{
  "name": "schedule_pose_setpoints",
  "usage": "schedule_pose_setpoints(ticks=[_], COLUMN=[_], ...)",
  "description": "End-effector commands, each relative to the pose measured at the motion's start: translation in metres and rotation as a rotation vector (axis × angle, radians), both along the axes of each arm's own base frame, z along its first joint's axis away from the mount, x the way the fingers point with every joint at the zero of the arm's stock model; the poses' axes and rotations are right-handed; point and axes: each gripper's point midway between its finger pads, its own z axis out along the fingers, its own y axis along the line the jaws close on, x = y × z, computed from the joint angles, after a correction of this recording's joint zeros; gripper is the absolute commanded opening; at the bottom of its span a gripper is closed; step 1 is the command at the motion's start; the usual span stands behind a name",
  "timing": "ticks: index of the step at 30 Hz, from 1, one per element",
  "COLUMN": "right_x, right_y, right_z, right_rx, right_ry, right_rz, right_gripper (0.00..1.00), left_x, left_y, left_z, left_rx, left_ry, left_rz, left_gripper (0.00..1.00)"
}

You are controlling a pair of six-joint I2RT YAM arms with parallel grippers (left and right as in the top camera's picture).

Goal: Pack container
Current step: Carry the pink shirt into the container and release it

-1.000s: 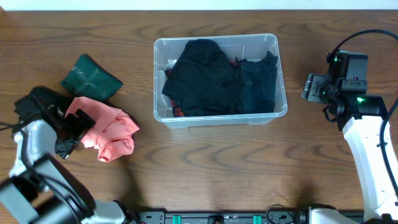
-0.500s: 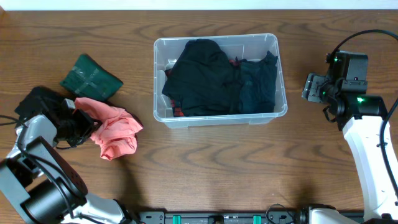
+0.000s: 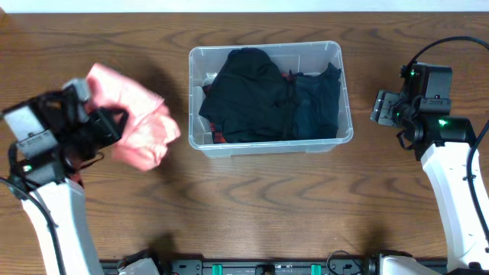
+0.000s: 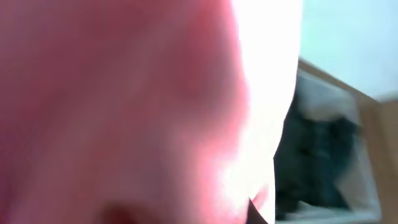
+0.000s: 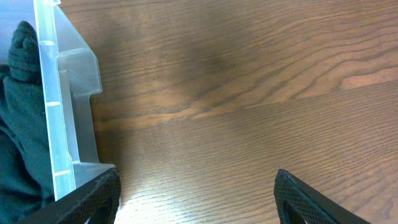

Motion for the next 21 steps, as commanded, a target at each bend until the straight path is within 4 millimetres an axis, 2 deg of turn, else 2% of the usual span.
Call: schedule_pose_setpoints(ticks=[1,5,9,11,15,18,21], right_x=[-0.001,-0.001,-0.001,-0.001,-0.002,-0.002,-0.002], right_y=[-0.003,-0.002,-0.002,-0.003,-0.002,-0.002,-0.002], right_z=[0.001,0.001,0.000,0.000,-0.001,-0.001,-0.001], right_rx=[-0.005,-0.004,-0.004,-0.004,-0.004,-0.004,-0.003], right_ry=[0.000,0.000,0.001,0.002,0.009,0.009,0.008], right_rz=[0.000,0.000,0.000,0.000,0.000,0.000,-0.001], right_gripper=[0.77,0.77,0.77,0.77,0.77,0.77,0.77], left_x=[0.004,0.015,0.030,0.037,0.057,0.070,0.074], left_y=[-0.058,-0.128,-0.199,-0.229,-0.280,-0.309,-0.335], left_z=[0.049,0.076,0.080,0.074,0.047,0.031,0.019], left_rx=[-0.006,-0.026,-0.080,-0.112,-0.167,-0.169,-0.195], left_ry=[-0.135,-0.250,-0.315,-0.318,-0.239,-0.187,-0.141], left_rz=[-0.163,-0.325,-0.465,-0.520,-0.591,-0.636,-0.704], left_gripper=[0.06,0.06,0.06,0.06,0.06,0.06,0.06])
